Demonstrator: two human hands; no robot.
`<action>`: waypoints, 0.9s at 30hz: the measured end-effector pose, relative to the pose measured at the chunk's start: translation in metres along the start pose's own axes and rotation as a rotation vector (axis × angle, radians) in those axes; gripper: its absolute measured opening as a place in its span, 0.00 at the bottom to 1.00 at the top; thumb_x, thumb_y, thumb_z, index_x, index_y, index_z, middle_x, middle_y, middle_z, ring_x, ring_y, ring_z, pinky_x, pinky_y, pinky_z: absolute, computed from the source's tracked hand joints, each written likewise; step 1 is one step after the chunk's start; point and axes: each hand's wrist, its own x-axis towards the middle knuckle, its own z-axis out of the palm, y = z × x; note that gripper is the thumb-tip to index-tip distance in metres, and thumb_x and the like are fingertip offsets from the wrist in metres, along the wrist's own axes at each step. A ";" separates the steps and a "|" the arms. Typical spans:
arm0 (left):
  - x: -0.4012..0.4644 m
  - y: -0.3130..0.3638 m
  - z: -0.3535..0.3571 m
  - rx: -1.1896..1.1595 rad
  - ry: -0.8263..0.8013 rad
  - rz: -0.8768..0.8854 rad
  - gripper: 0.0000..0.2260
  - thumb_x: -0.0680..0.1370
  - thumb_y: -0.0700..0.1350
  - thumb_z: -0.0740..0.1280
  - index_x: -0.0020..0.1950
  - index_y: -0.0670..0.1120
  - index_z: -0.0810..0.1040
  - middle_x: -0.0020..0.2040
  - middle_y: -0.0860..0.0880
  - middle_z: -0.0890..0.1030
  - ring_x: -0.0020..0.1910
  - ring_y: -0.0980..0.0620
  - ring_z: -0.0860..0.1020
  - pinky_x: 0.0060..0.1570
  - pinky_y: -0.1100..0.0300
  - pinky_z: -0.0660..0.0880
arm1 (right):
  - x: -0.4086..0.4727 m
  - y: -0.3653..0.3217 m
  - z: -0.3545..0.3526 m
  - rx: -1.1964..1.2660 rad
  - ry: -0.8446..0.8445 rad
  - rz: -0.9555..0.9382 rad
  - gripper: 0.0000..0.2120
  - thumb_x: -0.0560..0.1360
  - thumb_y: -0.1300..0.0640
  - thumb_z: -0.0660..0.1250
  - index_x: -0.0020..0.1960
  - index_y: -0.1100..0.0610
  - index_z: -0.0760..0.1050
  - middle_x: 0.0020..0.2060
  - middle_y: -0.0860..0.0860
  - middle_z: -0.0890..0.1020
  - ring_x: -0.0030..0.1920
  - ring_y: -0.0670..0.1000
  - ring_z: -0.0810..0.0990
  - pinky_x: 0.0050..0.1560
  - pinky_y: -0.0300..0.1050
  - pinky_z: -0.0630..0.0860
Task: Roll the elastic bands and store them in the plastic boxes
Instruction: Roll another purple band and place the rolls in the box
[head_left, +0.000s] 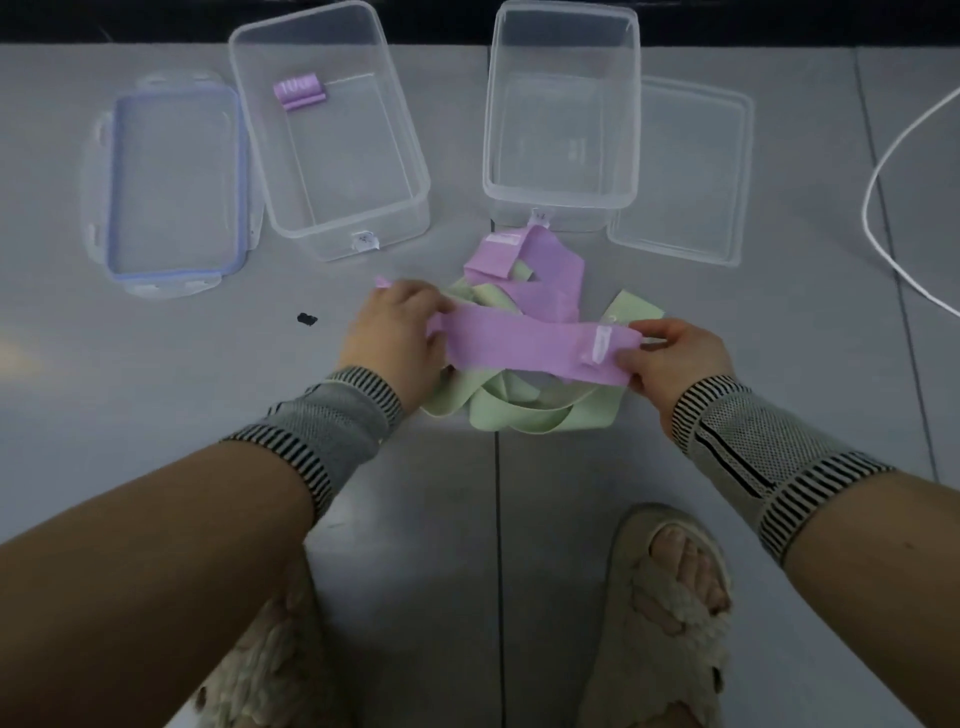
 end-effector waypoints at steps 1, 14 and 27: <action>0.007 -0.007 -0.003 0.009 -0.010 -0.071 0.15 0.74 0.41 0.64 0.61 0.48 0.77 0.65 0.48 0.73 0.63 0.44 0.69 0.62 0.53 0.67 | -0.001 -0.002 0.001 0.016 0.004 0.009 0.12 0.66 0.65 0.70 0.42 0.50 0.77 0.36 0.54 0.82 0.40 0.57 0.83 0.48 0.59 0.81; 0.014 -0.001 -0.006 0.212 -0.276 -0.171 0.13 0.75 0.47 0.61 0.56 0.45 0.78 0.55 0.43 0.74 0.51 0.41 0.75 0.50 0.55 0.71 | -0.004 -0.012 0.016 0.077 0.016 -0.070 0.13 0.70 0.69 0.65 0.48 0.53 0.76 0.36 0.51 0.79 0.38 0.55 0.81 0.45 0.56 0.81; 0.017 -0.007 -0.007 -0.265 -0.099 -0.688 0.21 0.77 0.59 0.60 0.39 0.43 0.80 0.38 0.43 0.80 0.40 0.43 0.77 0.41 0.58 0.71 | -0.004 -0.006 0.021 -0.243 0.185 -0.133 0.13 0.72 0.63 0.65 0.56 0.56 0.78 0.46 0.54 0.82 0.45 0.55 0.81 0.54 0.48 0.77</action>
